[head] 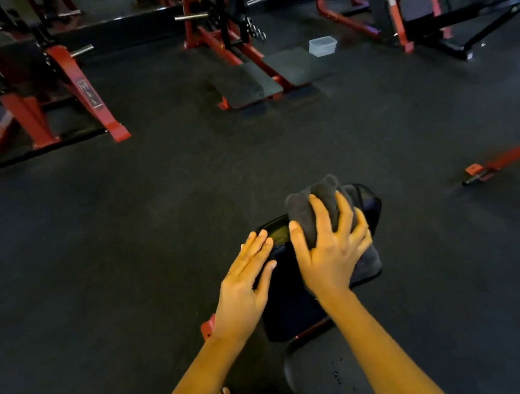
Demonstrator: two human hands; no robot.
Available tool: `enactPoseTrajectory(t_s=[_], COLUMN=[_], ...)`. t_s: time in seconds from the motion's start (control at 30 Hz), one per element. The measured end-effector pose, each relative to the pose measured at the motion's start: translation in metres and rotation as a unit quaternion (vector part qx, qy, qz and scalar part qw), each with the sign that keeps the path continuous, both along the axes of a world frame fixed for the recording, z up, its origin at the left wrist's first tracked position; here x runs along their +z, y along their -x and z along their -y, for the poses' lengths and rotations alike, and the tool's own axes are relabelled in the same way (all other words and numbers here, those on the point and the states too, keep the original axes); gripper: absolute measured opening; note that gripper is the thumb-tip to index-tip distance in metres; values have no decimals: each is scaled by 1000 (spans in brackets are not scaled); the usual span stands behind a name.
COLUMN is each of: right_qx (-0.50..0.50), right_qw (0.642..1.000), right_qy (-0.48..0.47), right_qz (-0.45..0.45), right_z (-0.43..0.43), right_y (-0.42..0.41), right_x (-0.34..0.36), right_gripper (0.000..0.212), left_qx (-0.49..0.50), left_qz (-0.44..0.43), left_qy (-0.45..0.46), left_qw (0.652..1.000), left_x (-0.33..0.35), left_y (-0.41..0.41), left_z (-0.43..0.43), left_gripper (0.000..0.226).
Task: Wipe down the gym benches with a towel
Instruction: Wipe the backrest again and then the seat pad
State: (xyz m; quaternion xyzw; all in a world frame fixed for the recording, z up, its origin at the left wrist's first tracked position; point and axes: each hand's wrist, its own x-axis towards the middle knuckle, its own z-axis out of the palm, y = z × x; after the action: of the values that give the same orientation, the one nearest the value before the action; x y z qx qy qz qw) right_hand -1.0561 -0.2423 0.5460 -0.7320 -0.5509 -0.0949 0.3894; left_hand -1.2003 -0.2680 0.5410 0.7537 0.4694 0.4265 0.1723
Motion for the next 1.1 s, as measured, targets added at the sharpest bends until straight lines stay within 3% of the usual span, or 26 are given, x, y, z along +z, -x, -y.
enactPoseTrajectory(t_s=[0.23,0.63,0.87,1.1], right_qx=[93,95,103,94], right_qw=[995,996,986,961], right_qy=[-30,2,-129,-256], right_qz=[14,-1,16,37], right_z=[30,39,27,11], right_y=[17,18,16,16], right_x=[-31,-22,-59,-92], right_gripper=[56,62,58,58], left_qx=[32,21,42,31], left_qz=[32,82,109,141], left_qy=[0,30,-128,-311], left_qw=[999,996,985,939], left_x=[-6,-5,-42,-94], left_y=[0,-1,-13,-17], left_z=[13,16,7,-15], left_gripper=[41,39,36,40])
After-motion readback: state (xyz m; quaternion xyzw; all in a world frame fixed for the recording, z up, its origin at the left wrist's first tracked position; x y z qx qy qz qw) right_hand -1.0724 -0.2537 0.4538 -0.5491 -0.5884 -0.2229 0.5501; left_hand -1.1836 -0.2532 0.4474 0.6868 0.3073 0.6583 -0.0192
